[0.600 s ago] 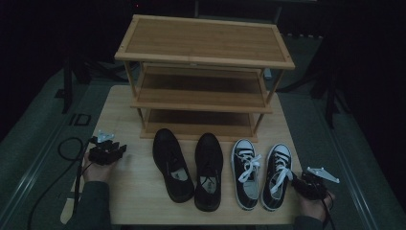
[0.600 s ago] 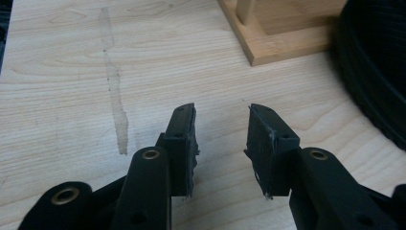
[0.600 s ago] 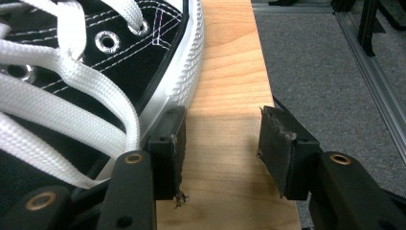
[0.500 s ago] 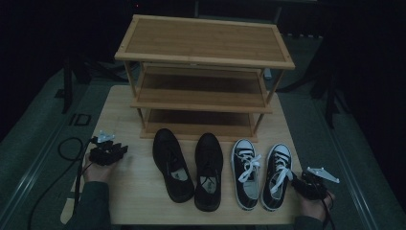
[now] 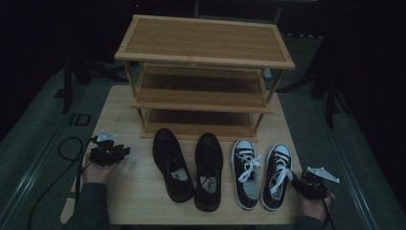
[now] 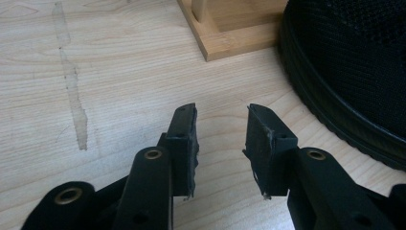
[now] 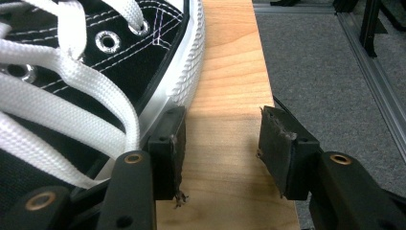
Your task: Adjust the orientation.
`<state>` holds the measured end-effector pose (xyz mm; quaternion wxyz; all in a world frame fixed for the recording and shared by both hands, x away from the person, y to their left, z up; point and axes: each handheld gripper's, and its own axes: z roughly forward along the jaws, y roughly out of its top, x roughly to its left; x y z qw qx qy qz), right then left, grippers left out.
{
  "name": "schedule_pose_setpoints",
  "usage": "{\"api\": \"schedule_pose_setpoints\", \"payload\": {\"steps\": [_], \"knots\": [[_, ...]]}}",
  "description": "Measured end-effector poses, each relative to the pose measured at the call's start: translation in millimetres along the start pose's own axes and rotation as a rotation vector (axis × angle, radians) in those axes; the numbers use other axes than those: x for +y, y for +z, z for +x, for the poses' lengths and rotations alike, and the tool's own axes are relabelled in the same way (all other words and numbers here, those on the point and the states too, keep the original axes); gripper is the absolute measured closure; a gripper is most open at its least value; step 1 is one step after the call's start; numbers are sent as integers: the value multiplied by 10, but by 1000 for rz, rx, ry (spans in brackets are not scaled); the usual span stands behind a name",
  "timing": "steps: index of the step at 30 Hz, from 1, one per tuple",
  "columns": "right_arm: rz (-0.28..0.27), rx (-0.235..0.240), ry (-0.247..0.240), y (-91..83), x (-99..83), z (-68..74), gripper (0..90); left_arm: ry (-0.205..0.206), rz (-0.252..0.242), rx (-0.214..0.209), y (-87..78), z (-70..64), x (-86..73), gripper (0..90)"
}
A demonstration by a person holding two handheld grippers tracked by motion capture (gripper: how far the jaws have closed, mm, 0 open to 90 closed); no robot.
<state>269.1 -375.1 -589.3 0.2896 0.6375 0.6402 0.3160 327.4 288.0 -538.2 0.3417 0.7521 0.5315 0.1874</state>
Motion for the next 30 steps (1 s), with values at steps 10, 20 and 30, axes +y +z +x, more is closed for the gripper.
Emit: {"api": "schedule_pose_setpoints", "payload": {"steps": [10,20,30], "knots": [[0,4,-2,1,1,-4,515,52,-4,-36,-149,-138,91,699],[2,-2,2,4,3,-6,495,99,30,-78,-246,-351,194,634],[1,-3,4,3,2,-6,494,144,32,-142,-302,-575,292,611]]}}
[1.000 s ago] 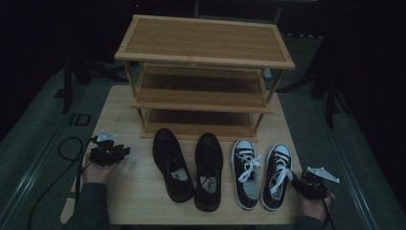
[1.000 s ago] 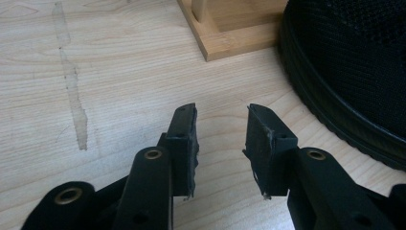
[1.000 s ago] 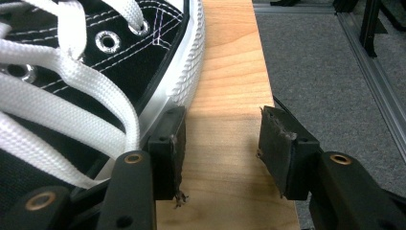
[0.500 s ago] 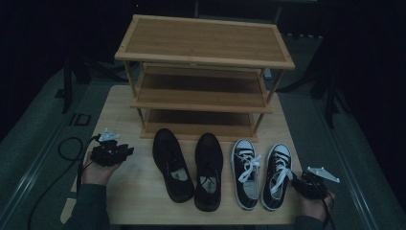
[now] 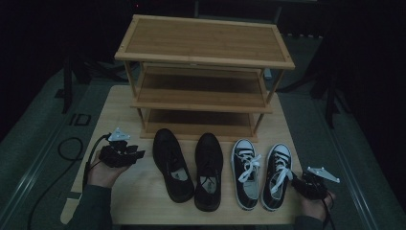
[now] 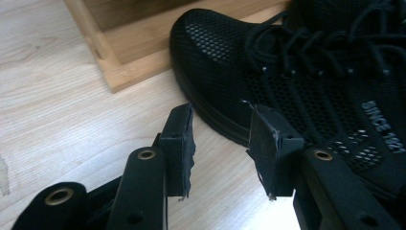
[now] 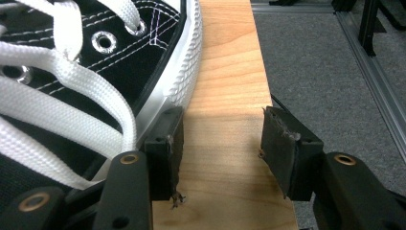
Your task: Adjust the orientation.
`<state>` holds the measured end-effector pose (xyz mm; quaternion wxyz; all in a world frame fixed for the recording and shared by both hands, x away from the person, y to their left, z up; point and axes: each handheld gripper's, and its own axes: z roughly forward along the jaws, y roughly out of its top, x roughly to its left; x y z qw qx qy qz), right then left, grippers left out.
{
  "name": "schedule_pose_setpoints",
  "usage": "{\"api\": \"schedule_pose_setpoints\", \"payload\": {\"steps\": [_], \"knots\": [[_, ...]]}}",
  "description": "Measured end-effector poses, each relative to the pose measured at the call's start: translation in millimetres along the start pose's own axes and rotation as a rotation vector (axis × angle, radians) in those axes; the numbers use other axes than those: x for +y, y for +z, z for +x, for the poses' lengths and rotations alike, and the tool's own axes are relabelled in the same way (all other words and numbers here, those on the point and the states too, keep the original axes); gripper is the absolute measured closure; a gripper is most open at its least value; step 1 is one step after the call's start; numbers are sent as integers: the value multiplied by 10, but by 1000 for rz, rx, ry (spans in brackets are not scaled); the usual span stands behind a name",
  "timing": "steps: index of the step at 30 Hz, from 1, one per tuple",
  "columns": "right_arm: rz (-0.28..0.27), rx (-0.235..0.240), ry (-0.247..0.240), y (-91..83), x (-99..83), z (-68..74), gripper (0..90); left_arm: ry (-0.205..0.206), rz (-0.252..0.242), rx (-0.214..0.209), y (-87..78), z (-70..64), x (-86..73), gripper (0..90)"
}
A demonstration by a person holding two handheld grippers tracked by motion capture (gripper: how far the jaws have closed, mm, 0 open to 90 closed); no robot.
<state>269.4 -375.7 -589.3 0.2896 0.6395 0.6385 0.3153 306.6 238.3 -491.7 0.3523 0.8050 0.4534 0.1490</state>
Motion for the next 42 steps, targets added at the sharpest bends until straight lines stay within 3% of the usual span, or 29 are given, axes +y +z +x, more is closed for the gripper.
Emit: {"api": "schedule_pose_setpoints", "payload": {"steps": [6,12,19,28,42], "knots": [[0,1,0,0,1,-1,493,24,9,-18,-66,-46,91,617],[1,1,-1,2,2,-3,492,56,19,-6,-76,-93,165,589],[1,-2,-3,5,4,-5,484,66,26,-11,-44,-132,215,505],[1,-2,-3,5,4,-5,484,43,15,-12,-63,-182,247,461],[1,-2,-3,7,6,-6,482,73,58,-4,-65,-331,329,375]]}}
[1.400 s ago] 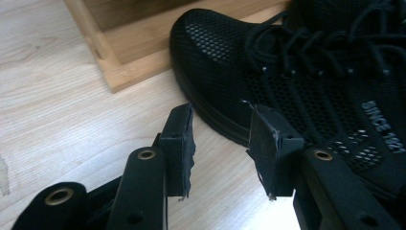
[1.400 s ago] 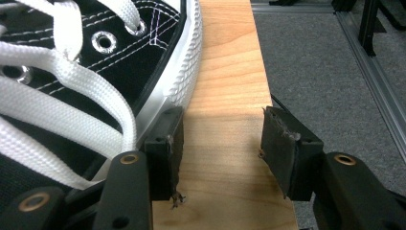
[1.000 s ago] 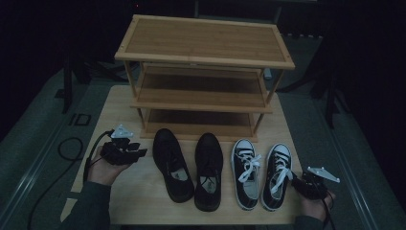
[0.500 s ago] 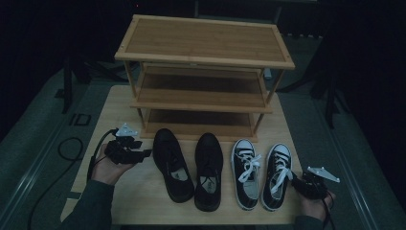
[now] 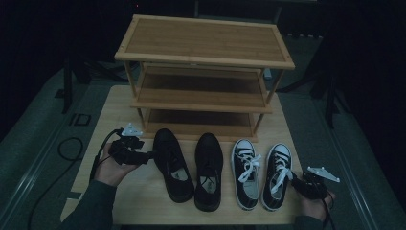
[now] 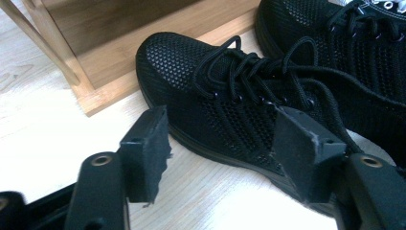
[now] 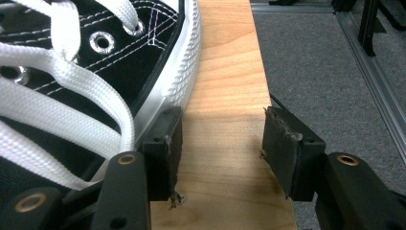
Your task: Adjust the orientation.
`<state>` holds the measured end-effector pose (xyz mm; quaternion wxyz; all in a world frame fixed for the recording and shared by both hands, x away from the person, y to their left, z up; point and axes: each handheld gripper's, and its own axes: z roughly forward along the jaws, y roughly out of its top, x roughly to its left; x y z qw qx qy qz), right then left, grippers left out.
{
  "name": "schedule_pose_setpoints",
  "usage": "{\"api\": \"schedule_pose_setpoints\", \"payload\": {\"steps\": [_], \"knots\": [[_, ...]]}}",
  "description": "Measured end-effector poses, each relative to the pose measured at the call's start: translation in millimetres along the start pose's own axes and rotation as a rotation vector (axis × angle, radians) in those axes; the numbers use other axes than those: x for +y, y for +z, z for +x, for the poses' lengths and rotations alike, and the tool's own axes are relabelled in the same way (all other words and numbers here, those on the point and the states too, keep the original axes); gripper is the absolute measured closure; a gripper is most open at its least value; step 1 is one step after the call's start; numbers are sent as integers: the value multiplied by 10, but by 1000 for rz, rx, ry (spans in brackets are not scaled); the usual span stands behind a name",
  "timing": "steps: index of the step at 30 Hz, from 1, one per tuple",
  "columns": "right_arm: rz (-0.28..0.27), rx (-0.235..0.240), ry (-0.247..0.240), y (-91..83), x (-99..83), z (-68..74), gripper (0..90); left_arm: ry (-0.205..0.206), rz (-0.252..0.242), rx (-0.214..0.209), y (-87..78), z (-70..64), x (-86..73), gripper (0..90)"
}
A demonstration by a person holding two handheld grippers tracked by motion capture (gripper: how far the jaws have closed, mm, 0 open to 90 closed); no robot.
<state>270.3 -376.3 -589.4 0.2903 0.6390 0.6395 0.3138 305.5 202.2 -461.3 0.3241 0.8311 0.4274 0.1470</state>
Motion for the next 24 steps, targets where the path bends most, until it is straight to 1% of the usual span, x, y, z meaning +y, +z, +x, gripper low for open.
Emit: {"api": "schedule_pose_setpoints", "payload": {"steps": [5,6,8,10,12,13,16,19,22,24], "knots": [[0,-1,-1,0,-1,1,481,4,2,-4,11,-42,22,328],[0,-1,0,-1,-1,1,481,9,1,-12,21,-64,33,325],[0,-1,1,-1,-1,2,481,9,1,-12,25,-78,39,316],[0,-1,0,-1,-1,0,481,23,3,-20,28,-111,54,316],[0,0,1,-1,-1,0,480,39,0,-7,22,-164,76,317],[0,0,1,-1,-1,-1,481,39,0,-7,22,-164,76,320],[-1,2,3,-1,-1,-1,480,44,1,-26,39,-216,103,324],[-1,1,2,-1,-1,-1,480,58,10,-31,68,-261,135,322],[0,-1,2,-3,-3,1,479,56,6,-44,90,-303,161,320],[-1,1,3,-3,-3,0,478,56,14,-50,111,-326,172,319]]}}
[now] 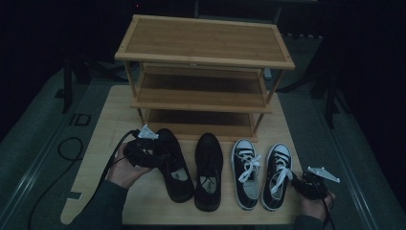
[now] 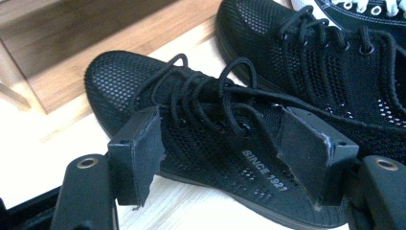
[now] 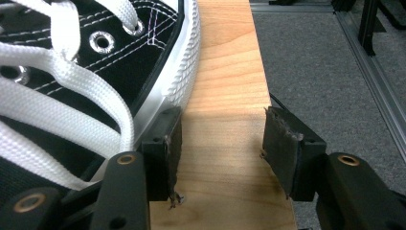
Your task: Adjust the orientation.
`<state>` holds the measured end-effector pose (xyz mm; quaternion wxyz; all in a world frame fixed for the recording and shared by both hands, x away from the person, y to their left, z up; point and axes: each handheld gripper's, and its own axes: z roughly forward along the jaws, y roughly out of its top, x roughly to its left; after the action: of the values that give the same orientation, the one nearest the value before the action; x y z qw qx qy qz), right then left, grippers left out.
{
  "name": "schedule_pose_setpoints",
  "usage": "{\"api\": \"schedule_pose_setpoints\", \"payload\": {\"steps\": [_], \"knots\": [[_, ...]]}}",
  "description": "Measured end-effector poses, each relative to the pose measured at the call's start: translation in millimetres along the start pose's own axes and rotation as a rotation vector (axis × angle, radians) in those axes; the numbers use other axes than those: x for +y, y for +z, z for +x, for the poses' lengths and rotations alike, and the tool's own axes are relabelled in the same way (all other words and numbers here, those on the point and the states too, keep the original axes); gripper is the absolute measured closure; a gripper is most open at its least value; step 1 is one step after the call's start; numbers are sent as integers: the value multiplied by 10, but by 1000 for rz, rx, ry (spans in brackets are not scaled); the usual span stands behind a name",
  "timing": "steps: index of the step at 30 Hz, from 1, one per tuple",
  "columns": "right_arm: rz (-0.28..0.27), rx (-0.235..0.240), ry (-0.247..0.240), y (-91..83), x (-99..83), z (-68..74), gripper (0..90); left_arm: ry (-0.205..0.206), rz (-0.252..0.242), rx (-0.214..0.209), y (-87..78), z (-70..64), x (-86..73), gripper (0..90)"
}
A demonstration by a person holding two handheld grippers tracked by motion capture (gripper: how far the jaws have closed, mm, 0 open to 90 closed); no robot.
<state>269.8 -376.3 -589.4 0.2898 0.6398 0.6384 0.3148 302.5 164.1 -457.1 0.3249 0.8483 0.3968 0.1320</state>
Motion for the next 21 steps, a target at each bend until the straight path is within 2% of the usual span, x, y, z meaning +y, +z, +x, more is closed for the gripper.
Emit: {"api": "schedule_pose_setpoints", "payload": {"steps": [8,15,18,21], "knots": [[1,-1,0,0,0,1,478,13,25,-9,116,-87,24,318],[0,0,0,0,0,0,478,19,61,11,239,-141,14,322],[0,0,1,0,0,0,477,28,81,22,282,-158,6,344],[0,0,0,0,0,-1,477,39,99,18,321,-180,-7,413]]}}
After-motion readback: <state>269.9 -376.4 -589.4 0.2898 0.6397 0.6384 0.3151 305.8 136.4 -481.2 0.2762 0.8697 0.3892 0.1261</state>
